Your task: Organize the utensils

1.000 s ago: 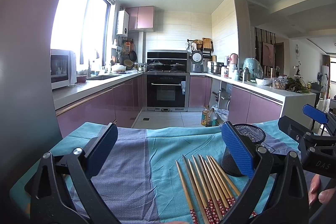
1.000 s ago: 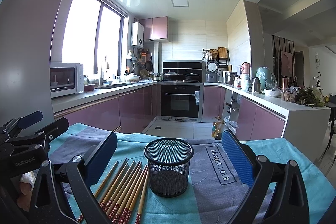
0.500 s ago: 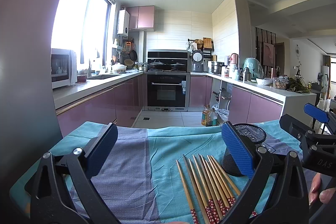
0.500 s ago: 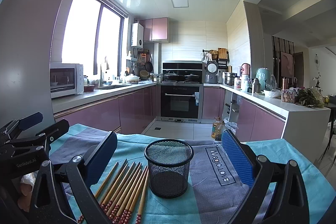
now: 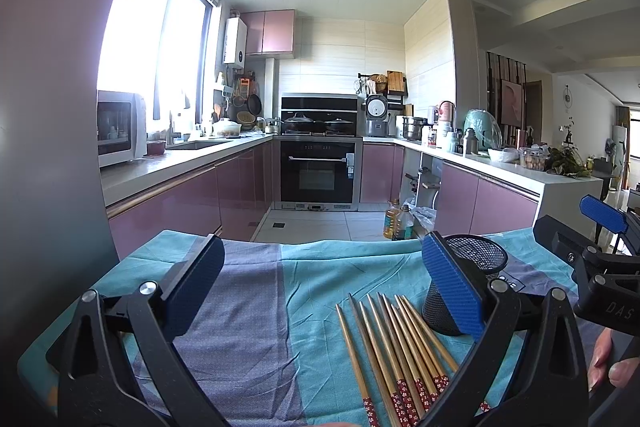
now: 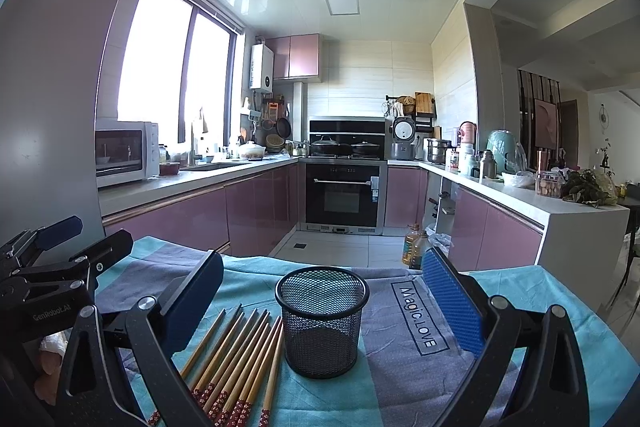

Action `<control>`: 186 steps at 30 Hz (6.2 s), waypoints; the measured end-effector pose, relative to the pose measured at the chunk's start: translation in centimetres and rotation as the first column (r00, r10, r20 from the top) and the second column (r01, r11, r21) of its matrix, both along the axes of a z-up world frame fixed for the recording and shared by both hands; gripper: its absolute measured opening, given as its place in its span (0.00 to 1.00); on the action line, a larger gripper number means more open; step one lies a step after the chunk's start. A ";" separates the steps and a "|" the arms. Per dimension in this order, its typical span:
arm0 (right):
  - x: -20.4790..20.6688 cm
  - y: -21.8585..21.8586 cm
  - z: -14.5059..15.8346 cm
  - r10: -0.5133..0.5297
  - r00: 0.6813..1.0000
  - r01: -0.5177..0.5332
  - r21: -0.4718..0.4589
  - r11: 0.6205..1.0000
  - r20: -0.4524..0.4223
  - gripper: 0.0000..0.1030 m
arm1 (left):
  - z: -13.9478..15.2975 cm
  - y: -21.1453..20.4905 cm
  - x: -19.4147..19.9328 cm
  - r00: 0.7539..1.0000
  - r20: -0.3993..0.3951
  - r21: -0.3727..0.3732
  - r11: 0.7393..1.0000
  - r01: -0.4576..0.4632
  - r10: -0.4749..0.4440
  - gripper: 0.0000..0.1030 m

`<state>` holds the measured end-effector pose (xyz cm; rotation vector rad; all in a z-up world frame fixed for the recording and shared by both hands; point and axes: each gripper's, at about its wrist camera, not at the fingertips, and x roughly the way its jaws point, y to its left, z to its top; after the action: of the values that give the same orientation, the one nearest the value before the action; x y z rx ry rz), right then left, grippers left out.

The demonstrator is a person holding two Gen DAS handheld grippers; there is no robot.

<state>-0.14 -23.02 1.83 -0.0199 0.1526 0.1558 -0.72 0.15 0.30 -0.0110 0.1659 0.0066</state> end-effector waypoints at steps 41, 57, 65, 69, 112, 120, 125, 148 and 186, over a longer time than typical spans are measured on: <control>7.5 3.9 -10.3 0.141 0.758 -0.220 -0.046 0.974 -0.637 0.51 | -9.1 -0.5 10.8 0.782 -0.586 -0.034 0.971 0.238 -0.212 0.61; 10.2 4.6 -10.5 0.144 0.718 -0.226 -0.033 0.974 -0.681 0.21 | -11.6 -1.8 14.8 0.696 -0.684 -0.049 0.967 0.251 -0.215 0.25; 9.9 3.6 -10.1 0.183 0.716 -0.222 0.029 0.975 -0.674 0.06 | -11.3 -0.8 15.3 0.692 -0.687 -0.125 0.974 0.188 -0.221 0.08; 9.2 3.1 -9.2 0.213 0.727 -0.239 0.051 0.970 -0.653 0.06 | -10.4 -0.3 14.8 0.707 -0.666 -0.154 0.971 0.181 -0.238 0.08; 12.6 -3.3 3.5 0.274 0.887 -0.264 0.077 0.961 -0.373 0.06 | 10.2 -9.5 16.6 0.854 -0.195 -0.246 0.867 0.434 -0.483 0.07; 15.3 -2.8 0.1 0.278 0.810 -0.272 0.089 0.958 -0.516 0.06 | 4.5 -12.6 18.8 0.813 -0.340 -0.199 0.881 0.430 -0.473 0.07; 16.2 -2.9 -1.5 0.276 0.784 -0.258 0.113 0.959 -0.556 0.06 | 1.9 -12.5 20.5 0.793 -0.392 -0.194 0.884 0.424 -0.466 0.07; 11.0 -3.5 0.4 0.328 0.844 -0.298 0.138 0.945 -0.424 0.24 | 0.9 -4.2 16.4 0.853 -0.351 -0.184 0.921 0.342 -0.387 0.39; 9.1 4.2 -10.1 0.301 0.685 -0.326 0.092 0.941 -0.663 0.29 | -11.5 -2.4 12.6 0.676 -0.654 -0.169 0.936 0.308 -0.340 0.39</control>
<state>8.92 -18.77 -8.25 -0.0229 0.8900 0.5089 11.86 -2.26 -11.20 -0.0238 0.9107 -0.3606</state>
